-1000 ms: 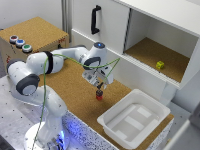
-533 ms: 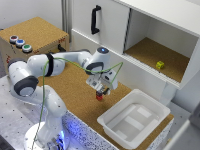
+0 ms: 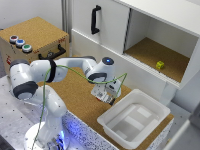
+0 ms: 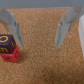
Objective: Take off the purple block
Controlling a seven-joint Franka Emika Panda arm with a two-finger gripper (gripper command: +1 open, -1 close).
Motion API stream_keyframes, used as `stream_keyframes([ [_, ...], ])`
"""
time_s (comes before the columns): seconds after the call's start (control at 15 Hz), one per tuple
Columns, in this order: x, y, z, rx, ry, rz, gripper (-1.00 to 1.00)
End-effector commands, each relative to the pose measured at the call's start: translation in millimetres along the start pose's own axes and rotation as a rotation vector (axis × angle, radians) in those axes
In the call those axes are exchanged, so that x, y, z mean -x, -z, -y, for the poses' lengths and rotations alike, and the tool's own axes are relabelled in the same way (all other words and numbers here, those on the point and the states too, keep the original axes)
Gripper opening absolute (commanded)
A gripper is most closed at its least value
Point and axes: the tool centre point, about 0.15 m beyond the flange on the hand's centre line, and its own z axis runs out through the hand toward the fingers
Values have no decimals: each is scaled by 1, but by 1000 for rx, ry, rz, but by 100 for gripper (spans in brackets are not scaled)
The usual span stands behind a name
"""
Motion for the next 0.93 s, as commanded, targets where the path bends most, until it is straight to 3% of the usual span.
stream_keyframes([
  [0.0,-20,-35,-7,12,-15,32,-100],
  [0.47,-36,-55,5,23,-48,55,-100],
  [0.87,-57,-62,51,5,-52,65,-100],
])
